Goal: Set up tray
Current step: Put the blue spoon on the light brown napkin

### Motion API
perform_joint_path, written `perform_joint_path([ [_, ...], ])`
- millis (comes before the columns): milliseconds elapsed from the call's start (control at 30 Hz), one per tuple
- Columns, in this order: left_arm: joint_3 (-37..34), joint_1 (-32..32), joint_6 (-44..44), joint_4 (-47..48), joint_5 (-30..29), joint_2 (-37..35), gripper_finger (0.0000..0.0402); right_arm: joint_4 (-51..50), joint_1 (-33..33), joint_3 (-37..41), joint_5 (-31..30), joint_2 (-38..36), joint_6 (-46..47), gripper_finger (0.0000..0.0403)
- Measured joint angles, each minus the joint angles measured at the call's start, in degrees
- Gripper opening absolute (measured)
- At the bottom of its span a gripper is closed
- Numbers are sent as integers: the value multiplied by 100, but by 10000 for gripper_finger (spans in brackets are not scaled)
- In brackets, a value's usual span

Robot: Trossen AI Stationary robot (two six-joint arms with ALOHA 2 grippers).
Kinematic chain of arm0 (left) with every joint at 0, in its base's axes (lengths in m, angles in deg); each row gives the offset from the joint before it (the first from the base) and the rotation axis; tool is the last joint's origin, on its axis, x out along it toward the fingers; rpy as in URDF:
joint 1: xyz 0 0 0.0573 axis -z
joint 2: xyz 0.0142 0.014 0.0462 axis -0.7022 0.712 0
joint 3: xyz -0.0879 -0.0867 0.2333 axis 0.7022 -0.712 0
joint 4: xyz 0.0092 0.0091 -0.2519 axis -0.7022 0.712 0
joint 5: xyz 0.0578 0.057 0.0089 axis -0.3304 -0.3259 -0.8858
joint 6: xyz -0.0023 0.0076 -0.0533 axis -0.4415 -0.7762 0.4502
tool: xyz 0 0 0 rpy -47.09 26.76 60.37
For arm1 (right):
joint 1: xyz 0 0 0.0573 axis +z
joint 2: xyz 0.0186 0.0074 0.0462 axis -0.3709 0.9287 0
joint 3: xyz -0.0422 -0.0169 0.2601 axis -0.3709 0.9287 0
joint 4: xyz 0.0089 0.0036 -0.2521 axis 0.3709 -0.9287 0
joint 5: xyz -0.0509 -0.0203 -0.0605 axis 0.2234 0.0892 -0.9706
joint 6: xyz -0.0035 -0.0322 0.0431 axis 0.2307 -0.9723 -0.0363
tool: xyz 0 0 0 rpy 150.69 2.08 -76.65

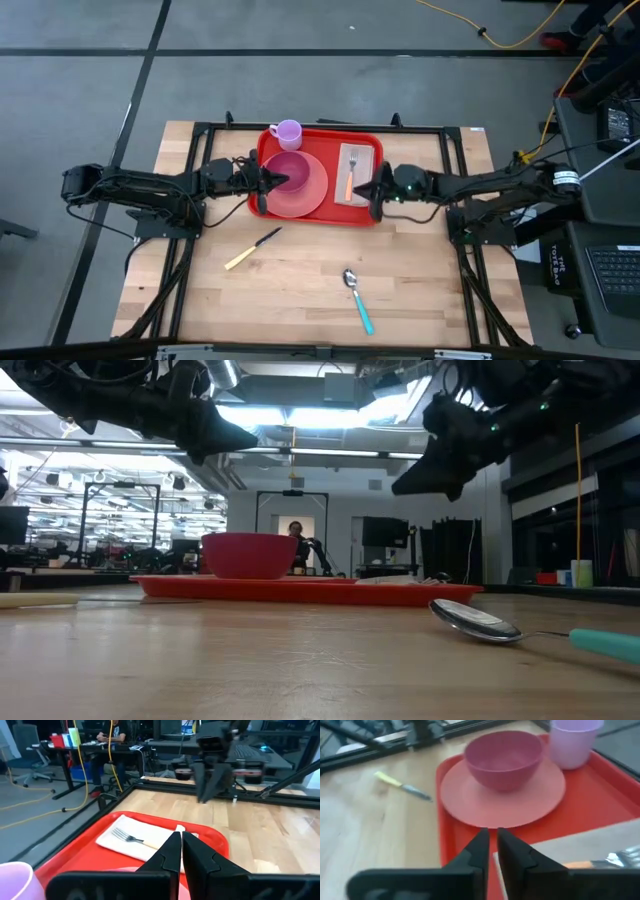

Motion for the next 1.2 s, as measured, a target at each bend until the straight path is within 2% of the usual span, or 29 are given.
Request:
perform_joint_path([
  [133,0,2,-225,-83,9,0,6,-38,516,-35,-516,2,-262,9],
  [300,0,89,-484,-82,430,0,1,-292,994,-274,-740,2,-348,13],
  [467,0,287,-685,-84,648,0,3,-1422,1526,-805,-823,2,230,6],
  [767,0,579,-751,-83,654,0,4,-2671,3011,-1635,-2037,134,1545,4],
  [900,0,709,-758,-85,654,0,5,-3356,3569,-2133,-2456,595,2447,4],
  [1033,0,775,-758,-83,654,0,2,-4311,3901,-2903,-2347,1372,3556,3],
  [1200,0,774,-750,-82,656,0,3,-5829,4247,-4260,-2028,2450,4846,2],
])
